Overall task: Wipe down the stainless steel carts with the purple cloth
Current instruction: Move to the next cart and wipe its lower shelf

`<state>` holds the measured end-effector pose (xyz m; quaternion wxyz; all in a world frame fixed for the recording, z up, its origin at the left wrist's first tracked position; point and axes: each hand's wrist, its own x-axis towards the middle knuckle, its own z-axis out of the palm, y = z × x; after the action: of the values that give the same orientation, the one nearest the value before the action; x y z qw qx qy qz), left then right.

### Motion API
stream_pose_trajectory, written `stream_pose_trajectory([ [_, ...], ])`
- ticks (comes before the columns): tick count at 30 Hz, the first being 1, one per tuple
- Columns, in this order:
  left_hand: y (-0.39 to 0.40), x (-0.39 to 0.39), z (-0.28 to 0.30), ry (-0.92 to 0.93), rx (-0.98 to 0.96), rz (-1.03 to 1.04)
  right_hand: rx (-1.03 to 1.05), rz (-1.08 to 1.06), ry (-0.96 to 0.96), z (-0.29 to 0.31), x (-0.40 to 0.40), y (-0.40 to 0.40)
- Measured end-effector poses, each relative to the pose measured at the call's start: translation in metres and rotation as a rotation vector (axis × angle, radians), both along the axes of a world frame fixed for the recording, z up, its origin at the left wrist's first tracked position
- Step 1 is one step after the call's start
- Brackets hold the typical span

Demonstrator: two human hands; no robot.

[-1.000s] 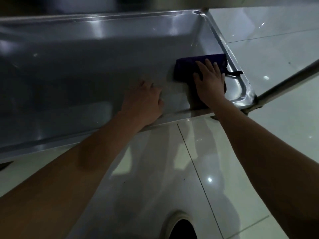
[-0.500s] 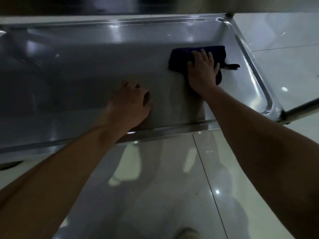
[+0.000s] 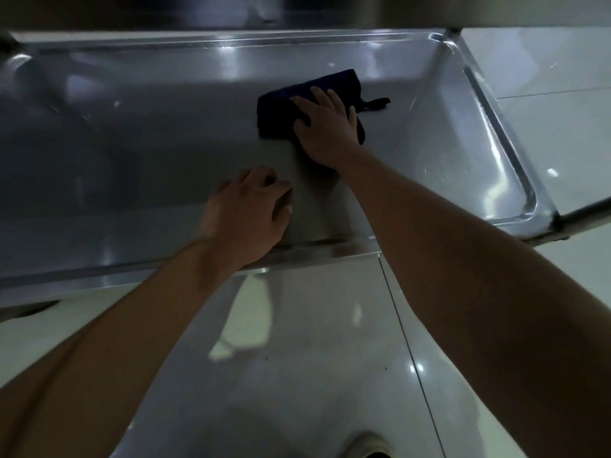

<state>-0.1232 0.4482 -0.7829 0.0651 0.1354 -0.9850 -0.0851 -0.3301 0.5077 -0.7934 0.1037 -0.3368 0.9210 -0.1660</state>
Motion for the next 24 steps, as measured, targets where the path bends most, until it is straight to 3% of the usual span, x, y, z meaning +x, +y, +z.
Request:
stream_pose_trajectory([
  [4, 0.01, 0.003, 0.001, -0.044, -0.031, 0.038, -0.012, 0.041, 0.025, -0.001, 0.016, 0.021],
  [14, 0.04, 0.04, -0.004, 0.08, 0.082, 0.042, -0.019, -0.022, 0.097, 0.0, 0.085, 0.111],
  [24, 0.012, 0.106, 0.005, -0.024, 0.038, -0.017, 0.006, -0.109, 0.102, 0.006, 0.159, 0.124],
])
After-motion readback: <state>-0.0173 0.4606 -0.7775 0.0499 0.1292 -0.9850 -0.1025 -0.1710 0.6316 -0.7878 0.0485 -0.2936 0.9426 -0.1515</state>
